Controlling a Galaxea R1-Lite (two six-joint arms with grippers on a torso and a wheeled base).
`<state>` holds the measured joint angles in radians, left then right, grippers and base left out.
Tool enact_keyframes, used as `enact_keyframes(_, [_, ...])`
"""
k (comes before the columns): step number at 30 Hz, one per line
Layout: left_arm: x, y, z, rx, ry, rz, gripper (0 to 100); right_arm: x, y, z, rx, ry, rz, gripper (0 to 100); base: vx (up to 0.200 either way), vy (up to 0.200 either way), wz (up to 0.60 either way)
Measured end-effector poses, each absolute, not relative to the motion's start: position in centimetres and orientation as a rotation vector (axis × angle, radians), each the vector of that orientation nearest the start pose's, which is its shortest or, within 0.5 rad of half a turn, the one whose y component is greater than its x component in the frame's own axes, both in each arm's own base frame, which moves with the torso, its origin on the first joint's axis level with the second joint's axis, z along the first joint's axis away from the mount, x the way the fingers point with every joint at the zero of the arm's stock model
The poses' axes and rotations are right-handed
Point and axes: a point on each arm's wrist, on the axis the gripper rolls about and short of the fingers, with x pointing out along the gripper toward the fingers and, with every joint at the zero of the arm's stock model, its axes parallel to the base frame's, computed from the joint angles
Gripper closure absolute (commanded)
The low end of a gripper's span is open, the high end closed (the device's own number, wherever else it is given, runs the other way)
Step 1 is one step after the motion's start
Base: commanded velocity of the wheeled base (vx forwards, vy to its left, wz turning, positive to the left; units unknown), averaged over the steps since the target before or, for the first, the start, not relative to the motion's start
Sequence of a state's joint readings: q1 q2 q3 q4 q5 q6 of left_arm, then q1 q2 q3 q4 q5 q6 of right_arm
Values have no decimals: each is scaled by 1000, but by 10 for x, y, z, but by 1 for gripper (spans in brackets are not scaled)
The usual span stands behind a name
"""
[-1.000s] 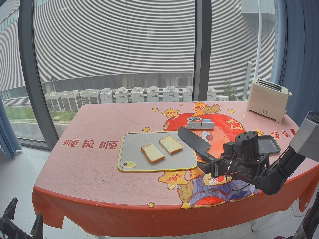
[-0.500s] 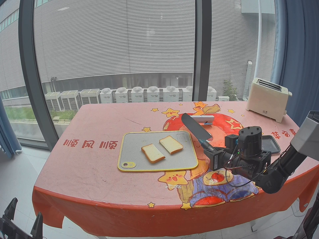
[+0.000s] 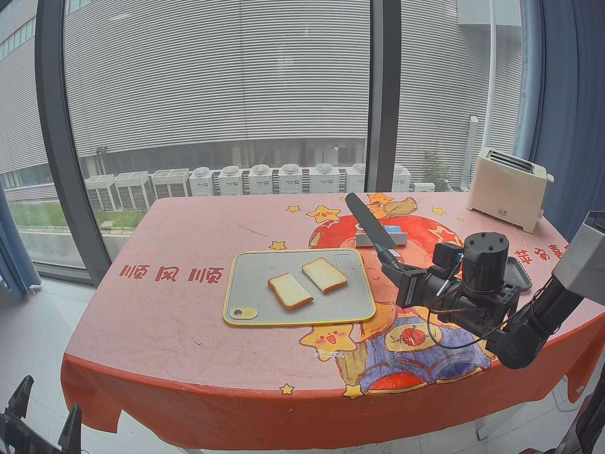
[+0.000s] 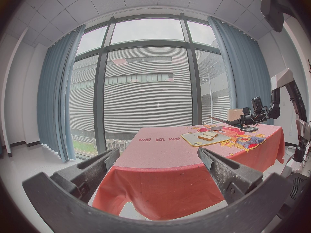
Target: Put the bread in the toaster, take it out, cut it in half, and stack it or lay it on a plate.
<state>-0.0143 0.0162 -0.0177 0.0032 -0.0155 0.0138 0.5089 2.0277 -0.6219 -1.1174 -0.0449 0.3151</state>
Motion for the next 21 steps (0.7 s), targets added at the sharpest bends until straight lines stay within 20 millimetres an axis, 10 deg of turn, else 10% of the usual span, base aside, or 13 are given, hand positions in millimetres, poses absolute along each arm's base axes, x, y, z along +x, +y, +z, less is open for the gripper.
enact_keyframes(21, [-23,0,80,14,2,-29,0,300,145,90,946,416,401,100,0,0,0])
